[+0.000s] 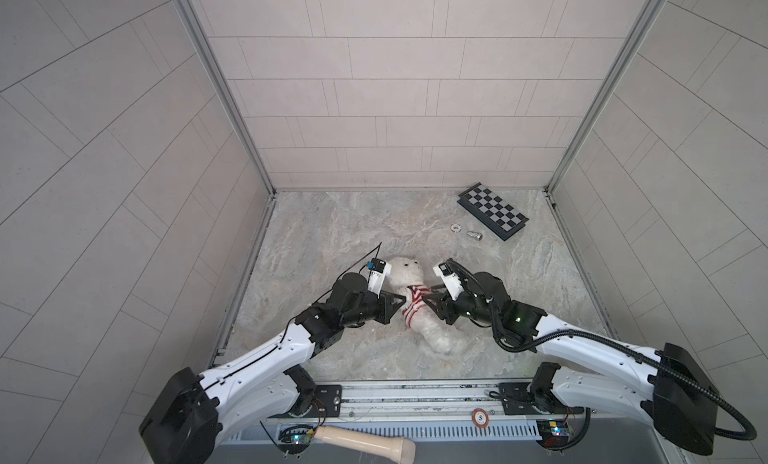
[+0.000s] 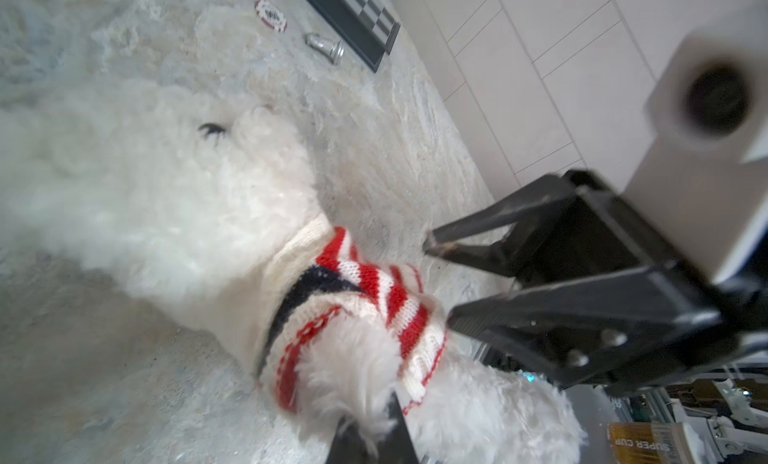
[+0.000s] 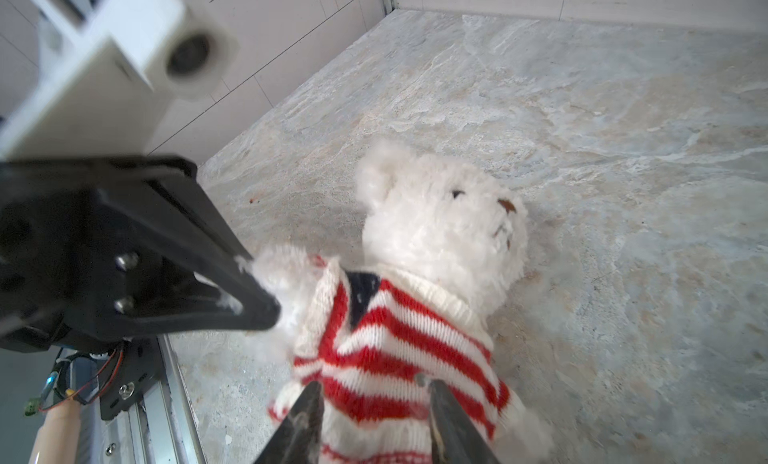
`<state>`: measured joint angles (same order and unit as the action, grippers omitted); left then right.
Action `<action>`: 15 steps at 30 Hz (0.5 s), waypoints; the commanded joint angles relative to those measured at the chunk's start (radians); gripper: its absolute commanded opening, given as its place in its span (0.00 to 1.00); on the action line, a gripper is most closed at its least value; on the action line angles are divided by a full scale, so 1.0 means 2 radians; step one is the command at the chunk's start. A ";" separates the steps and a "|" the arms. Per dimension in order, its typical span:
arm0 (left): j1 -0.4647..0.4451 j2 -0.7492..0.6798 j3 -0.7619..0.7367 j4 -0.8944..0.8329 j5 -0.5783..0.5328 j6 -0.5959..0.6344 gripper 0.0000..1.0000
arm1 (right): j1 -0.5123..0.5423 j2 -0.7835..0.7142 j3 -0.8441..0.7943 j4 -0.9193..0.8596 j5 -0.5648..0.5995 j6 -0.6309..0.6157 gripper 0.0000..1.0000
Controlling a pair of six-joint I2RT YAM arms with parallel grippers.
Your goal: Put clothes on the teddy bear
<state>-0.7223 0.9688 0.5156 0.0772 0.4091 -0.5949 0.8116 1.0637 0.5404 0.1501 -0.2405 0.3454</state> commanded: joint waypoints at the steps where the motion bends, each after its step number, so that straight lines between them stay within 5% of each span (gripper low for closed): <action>1: -0.001 -0.017 0.035 -0.048 -0.013 0.000 0.00 | 0.001 0.004 -0.002 0.028 -0.004 0.000 0.45; 15: 0.000 -0.072 0.069 -0.168 -0.078 0.019 0.00 | 0.001 0.050 0.005 0.079 -0.022 0.006 0.44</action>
<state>-0.7223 0.8520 0.6067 -0.1852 0.3202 -0.5968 0.8116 1.1557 0.5365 0.2558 -0.2661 0.3489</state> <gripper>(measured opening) 0.067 0.436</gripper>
